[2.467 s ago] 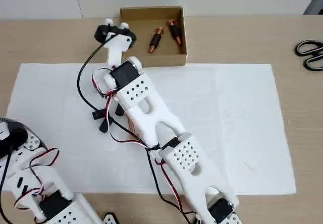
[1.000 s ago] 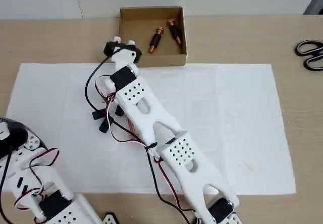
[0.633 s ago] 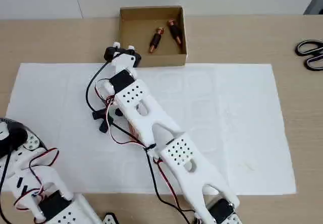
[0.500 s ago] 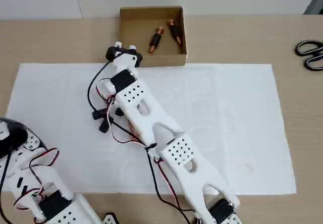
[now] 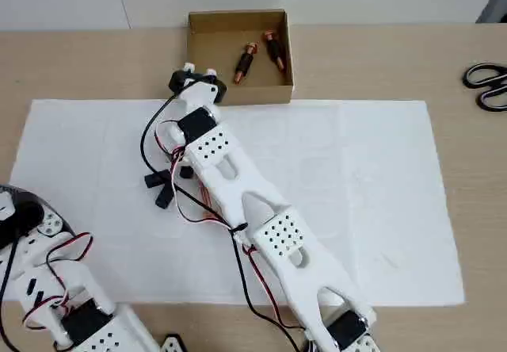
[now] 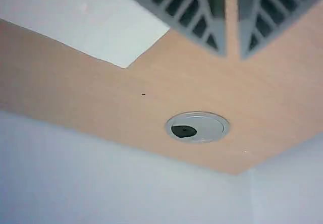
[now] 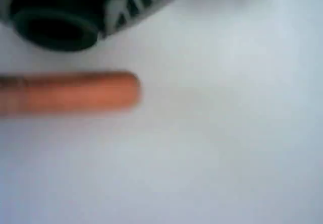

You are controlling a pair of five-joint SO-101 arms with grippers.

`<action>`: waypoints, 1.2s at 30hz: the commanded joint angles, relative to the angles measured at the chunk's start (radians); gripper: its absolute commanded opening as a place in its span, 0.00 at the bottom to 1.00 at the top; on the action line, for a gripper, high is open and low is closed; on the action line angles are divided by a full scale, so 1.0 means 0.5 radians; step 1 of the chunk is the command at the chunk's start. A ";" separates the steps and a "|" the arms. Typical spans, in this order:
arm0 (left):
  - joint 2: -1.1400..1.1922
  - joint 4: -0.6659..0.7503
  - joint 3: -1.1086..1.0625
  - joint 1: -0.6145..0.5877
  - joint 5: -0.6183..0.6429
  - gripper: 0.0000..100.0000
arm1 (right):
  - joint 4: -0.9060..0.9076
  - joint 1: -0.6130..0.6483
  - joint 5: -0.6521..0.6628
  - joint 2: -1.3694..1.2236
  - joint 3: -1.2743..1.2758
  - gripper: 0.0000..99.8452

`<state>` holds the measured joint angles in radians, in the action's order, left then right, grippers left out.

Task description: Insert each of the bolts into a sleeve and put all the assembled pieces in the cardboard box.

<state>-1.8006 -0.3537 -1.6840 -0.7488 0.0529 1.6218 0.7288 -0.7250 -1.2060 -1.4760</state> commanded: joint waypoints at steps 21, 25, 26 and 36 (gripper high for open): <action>-0.018 -0.377 0.008 0.773 0.015 0.01 | 0.143 -0.005 0.580 1.809 1.135 0.00; -0.012 -0.730 0.078 0.982 0.015 0.01 | 0.094 -0.014 0.779 2.239 1.605 0.00; -0.012 -0.807 0.121 0.997 0.015 0.01 | 0.057 -0.035 0.783 2.318 1.676 0.00; -0.006 -1.292 0.582 1.007 0.015 0.01 | -0.195 -0.183 0.789 2.831 2.268 0.00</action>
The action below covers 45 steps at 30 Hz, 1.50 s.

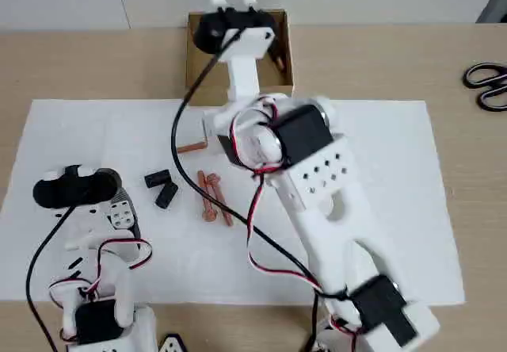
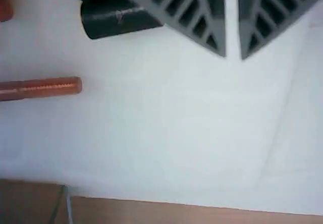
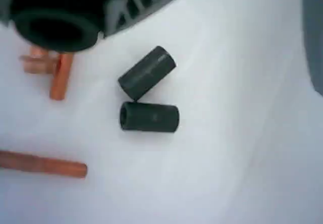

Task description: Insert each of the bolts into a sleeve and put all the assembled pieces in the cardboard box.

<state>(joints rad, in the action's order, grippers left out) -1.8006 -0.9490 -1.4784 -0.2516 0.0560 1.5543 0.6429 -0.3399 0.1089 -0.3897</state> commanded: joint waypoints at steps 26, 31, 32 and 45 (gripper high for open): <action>0.841 -0.697 0.729 0.371 -0.003 0.01 | -1.493 -0.358 0.025 2.705 3.195 0.00; 1.697 -0.672 1.303 0.454 -0.003 0.01 | -1.567 -0.462 0.193 3.359 3.615 0.00; 1.854 -0.672 1.438 0.454 -0.003 0.01 | -1.573 -0.480 0.227 3.445 3.658 0.00; 3.603 -1.243 2.938 0.454 -0.442 0.01 | -1.855 -0.891 0.267 3.408 3.811 0.00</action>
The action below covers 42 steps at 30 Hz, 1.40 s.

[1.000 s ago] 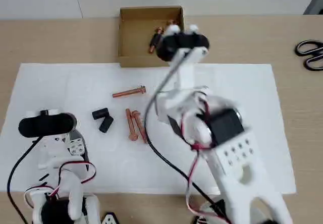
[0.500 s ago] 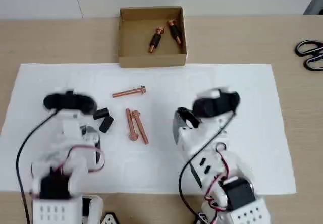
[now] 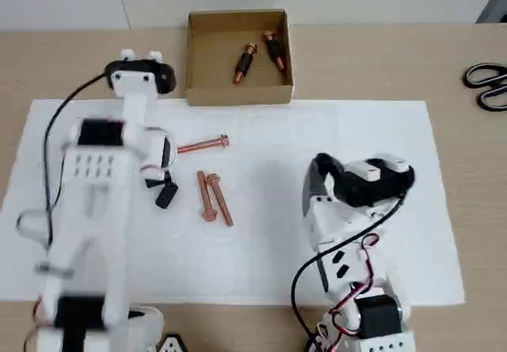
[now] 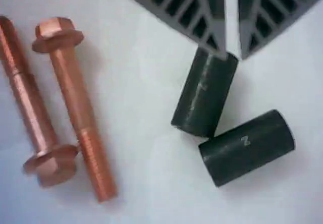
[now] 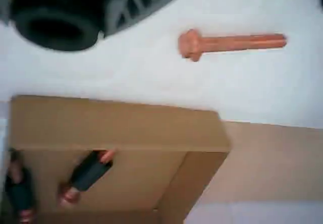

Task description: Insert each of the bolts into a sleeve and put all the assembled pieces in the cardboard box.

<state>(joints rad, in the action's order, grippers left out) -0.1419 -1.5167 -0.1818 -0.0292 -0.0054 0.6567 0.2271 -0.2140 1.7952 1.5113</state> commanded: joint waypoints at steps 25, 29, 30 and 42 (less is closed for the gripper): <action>1.679 -0.427 2.107 0.313 -1.761 0.19 | -0.066 -0.066 0.015 0.035 0.135 0.00; 1.863 -0.427 2.254 0.319 -1.820 0.19 | -0.057 -0.066 0.015 0.035 0.135 0.00; 1.896 -0.427 2.282 0.322 -1.832 0.19 | -0.057 -0.066 0.015 0.035 0.135 0.00; 2.096 -0.411 2.349 0.322 -2.041 0.19 | -0.057 -0.069 0.015 0.035 0.138 0.00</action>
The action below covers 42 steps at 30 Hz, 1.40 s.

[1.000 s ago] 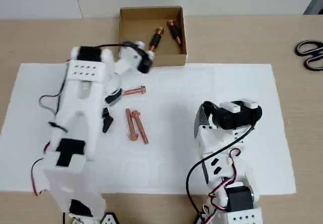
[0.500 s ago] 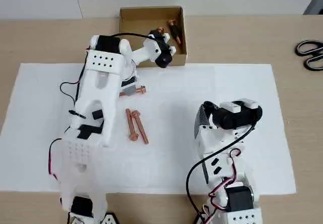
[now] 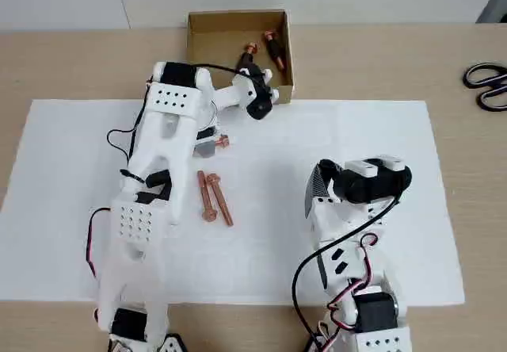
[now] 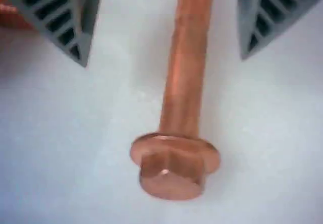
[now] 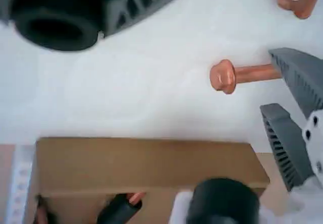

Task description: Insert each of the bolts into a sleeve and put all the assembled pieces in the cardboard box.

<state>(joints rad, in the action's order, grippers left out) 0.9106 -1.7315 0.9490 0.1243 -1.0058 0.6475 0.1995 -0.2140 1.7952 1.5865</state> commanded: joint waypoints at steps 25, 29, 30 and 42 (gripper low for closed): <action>-0.006 -0.046 0.198 0.150 0.089 0.00 | -0.048 -0.014 0.015 0.035 -0.015 0.00; -0.331 -0.046 0.146 0.135 0.209 0.00 | -0.048 -0.002 0.015 0.035 -0.018 0.00; -0.427 -0.046 0.100 0.138 0.227 0.00 | -0.048 -0.002 0.015 0.035 -0.018 0.00; -2.053 -0.006 -1.695 0.292 0.908 0.00 | -0.051 0.275 0.135 0.035 -0.015 0.00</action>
<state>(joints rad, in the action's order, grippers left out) 0.1404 -1.7346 0.2770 0.2593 -0.6329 0.6475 0.3007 -0.1972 1.7952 1.5865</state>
